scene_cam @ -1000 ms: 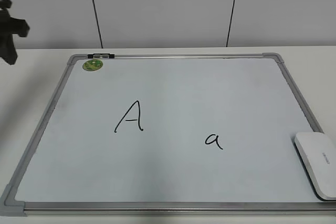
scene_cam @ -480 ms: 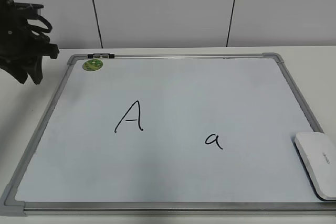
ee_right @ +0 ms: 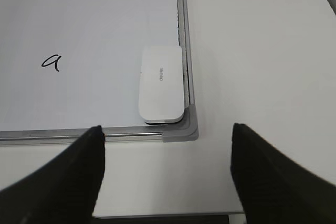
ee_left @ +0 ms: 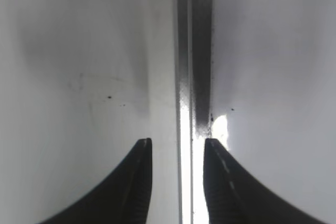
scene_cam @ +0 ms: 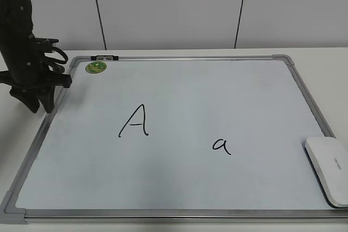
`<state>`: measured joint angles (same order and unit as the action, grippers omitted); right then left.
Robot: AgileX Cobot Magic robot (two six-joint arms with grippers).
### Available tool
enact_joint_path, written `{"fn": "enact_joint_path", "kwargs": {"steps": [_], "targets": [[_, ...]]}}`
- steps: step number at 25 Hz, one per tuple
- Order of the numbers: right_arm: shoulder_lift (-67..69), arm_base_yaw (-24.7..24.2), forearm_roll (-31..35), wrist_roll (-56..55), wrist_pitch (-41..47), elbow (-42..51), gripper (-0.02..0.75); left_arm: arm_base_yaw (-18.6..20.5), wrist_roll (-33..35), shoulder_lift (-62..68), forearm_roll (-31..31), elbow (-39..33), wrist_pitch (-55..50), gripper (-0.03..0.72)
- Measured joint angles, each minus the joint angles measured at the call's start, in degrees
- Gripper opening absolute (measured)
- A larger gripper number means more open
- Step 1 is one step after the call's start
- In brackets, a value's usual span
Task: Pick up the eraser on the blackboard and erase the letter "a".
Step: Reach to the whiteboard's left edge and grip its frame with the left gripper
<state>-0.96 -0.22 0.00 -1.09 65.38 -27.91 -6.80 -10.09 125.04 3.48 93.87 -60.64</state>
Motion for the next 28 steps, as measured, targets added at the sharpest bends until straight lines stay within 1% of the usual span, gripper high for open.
{"fn": "enact_joint_path", "kwargs": {"steps": [8, 12, 20, 28], "targets": [[0.00, 0.00, 0.00, 0.00, 0.00, 0.00, 0.555, 1.90, 0.00, 1.79, -1.78, 0.00, 1.34, 0.242], [0.00, 0.00, 0.00, 0.00, 0.00, 0.00, 0.555, 1.90, 1.23, 2.01, -3.48, 0.34, 1.47, 0.242], [0.00, 0.00, 0.00, 0.00, 0.00, 0.00, 0.555, 1.90, 2.78, 2.33, -4.00, 0.37, 2.67, 0.242], [0.00, 0.00, 0.00, 0.00, 0.00, 0.00, 0.555, 1.90, 2.98, 2.33, -4.00, 0.37, 2.97, 0.242]]}}
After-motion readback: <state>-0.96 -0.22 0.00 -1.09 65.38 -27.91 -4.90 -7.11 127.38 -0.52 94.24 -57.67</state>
